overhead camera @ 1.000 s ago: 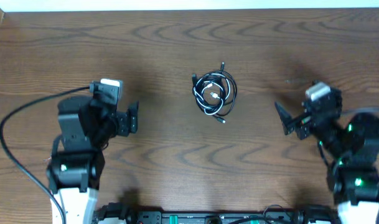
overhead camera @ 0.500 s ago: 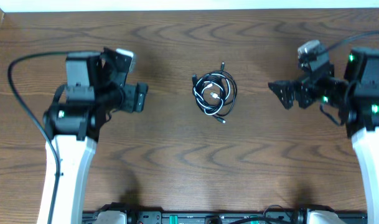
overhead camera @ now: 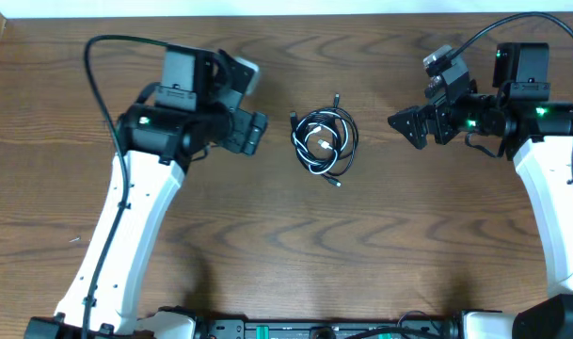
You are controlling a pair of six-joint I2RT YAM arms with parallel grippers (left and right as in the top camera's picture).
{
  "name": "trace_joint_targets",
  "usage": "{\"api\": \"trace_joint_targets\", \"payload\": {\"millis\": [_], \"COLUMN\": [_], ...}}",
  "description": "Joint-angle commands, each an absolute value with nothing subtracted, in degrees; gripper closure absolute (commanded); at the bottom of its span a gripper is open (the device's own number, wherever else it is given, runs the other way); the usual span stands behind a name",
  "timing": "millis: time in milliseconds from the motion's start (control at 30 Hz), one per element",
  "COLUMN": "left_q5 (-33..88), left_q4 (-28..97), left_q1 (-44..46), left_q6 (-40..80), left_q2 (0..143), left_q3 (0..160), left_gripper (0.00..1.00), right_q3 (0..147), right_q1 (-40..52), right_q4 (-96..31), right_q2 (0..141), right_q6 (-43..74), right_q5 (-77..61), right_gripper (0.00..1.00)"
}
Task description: Untangle cables
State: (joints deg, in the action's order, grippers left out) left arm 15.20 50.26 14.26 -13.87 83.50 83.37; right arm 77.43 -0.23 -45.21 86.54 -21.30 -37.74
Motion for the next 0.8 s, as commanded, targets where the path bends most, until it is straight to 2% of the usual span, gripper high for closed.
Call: {"api": "trace_joint_targets", "payload": {"millis": [0,133,167,200,400,533,767], "left_q5": [16.14,16.10,16.12,16.08,16.03,15.84,15.86], "left_q4": [50.74,50.76,50.78,50.78,50.13,49.87,49.87], "left_q1": [15.46,16.86,16.95,16.97,16.95,16.95,16.95], "left_q6": [-11.44,-11.44,-11.42,-11.25,-5.41,2.09,7.88], "left_q2": [83.40,83.40,83.42,83.50,85.67,89.25,94.50], "left_q3": [84.58,84.58,84.55,84.55,84.55,84.55,84.55], "left_gripper": [0.16,0.16,0.16,0.16,0.16,0.18,0.23], "right_q3": [78.70,78.70,78.70,78.70,78.43,78.32,78.32], "right_q1": [0.23,0.21,0.21,0.21,1.37,4.10,8.60], "right_q4": [-44.36,-41.76,-41.15,-40.38,-40.05,-39.35,-38.26], "right_q2": [86.54,86.54,86.54,86.61,89.41,93.97,102.78], "right_q6": [-15.29,-12.03,-12.03,-11.42,-0.21,3.05,7.79], "right_q5": [-42.09,-44.51,-44.12,-42.26,-32.29,-32.03,-32.01], "right_gripper": [0.01,0.01,0.06,0.15,0.20,0.27,0.38]}}
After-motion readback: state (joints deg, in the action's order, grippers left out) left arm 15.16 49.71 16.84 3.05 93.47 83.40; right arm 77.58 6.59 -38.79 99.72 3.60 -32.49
